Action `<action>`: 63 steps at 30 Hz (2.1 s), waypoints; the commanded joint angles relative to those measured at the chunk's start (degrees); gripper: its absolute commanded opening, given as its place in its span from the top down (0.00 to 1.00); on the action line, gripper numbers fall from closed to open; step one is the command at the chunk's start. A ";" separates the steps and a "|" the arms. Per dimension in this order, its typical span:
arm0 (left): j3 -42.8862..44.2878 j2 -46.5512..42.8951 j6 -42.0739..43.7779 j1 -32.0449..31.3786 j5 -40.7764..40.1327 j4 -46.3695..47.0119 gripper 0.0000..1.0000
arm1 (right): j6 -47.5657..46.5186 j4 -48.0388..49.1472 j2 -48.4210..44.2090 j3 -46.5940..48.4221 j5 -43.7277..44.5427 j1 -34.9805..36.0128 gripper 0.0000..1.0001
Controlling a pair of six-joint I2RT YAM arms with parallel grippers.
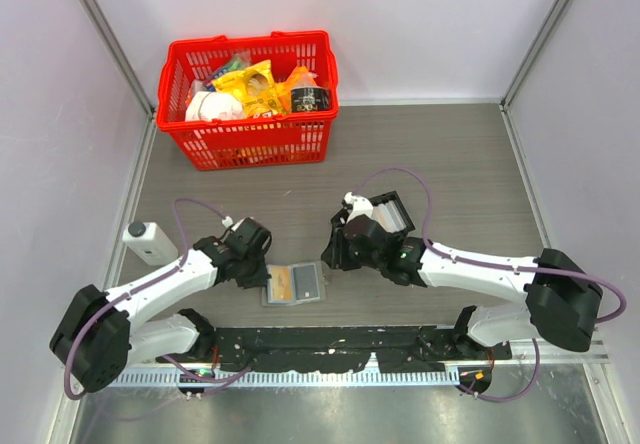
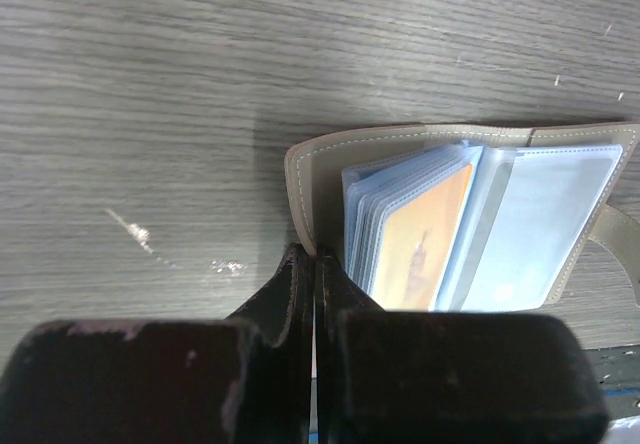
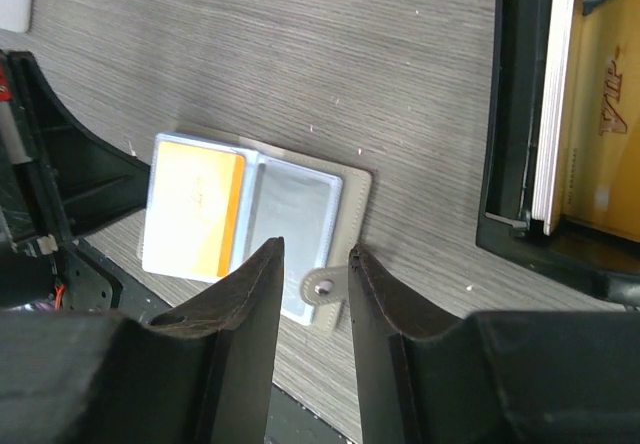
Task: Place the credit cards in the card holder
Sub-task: Close the card holder at the center of the board.
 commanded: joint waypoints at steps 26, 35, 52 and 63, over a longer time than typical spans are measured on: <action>0.97 -5.49 -0.27 -0.12 -3.06 -6.96 1.00 | 1.82 -21.37 17.08 17.92 18.91 13.86 0.62; 2.37 -6.63 -0.01 -0.21 -1.84 -7.05 1.00 | 2.18 -18.21 16.30 14.93 17.86 13.86 0.92; 8.09 -3.03 1.84 -0.21 9.32 0.59 0.98 | 4.37 -6.88 10.15 6.15 16.01 13.15 0.99; 9.76 1.45 3.24 -2.32 11.70 3.85 0.72 | 6.56 -1.33 7.16 1.31 15.04 12.27 0.99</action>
